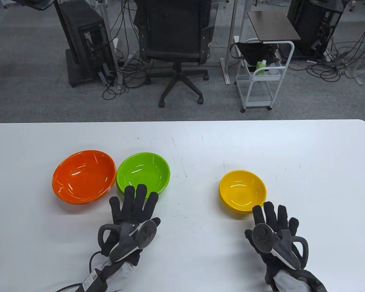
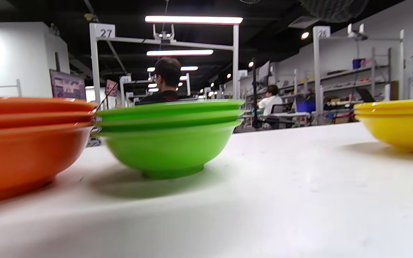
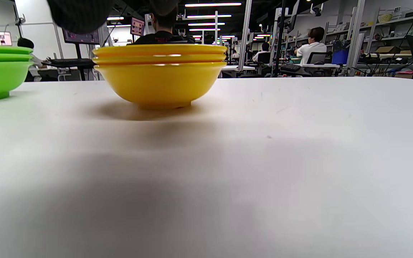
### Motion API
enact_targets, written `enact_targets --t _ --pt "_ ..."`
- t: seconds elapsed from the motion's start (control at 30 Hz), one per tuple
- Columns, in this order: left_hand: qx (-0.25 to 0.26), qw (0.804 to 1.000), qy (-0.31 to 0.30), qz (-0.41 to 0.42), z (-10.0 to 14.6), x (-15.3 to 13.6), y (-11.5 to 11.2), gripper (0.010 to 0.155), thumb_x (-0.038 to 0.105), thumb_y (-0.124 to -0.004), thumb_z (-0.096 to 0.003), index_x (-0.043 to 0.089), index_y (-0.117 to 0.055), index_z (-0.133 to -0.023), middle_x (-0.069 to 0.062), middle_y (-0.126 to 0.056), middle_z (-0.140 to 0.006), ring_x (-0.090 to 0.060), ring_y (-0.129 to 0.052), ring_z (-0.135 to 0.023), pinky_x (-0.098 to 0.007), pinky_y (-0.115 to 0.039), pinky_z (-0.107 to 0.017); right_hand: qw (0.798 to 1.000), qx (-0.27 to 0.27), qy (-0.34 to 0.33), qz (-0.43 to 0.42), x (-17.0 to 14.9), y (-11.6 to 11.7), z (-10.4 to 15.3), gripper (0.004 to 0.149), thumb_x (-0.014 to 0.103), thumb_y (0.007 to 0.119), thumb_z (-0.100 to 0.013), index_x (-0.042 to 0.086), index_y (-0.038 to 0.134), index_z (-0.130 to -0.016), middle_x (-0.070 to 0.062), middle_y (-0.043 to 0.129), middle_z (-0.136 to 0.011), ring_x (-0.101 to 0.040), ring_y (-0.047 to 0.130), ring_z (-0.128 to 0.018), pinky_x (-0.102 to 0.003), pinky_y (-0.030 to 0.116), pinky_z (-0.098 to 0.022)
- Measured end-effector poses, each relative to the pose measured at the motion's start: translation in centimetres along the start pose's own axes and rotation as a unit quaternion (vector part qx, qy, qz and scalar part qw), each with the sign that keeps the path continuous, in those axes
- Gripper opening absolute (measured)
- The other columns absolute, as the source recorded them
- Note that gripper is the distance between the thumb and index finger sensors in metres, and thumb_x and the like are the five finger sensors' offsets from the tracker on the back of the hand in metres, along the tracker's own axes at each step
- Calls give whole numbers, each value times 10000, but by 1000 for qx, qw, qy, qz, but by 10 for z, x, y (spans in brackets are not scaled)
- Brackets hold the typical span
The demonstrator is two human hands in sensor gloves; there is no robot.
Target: Nest bowls by color group
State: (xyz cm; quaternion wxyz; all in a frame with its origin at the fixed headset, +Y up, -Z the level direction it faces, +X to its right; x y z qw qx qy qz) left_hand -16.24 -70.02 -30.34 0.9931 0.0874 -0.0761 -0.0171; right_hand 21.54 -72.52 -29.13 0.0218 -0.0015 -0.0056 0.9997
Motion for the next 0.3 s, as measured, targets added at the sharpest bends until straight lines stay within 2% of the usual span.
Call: enact_targets --t 0.3 --pt "-56 998 6 0 6 -16 -22 759 598 -654 -465 402 -339 -1127 10 -201 -1252 -364 -222 -1151 -716 -265 -757 1000 21 1 10 4 8 -1 778 498 651 -521 200 330 -1164 -167 178 -1232 -557 142 -1077 -788 197 -680"
Point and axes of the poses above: the tracker on the back of each hand, its own x axis roughly to the thumb side, its own z axis roughly from the fingertips to the wrist, y = z × x, the point moved 1 cm from there along -z, roughly from the wrist to the fingertips
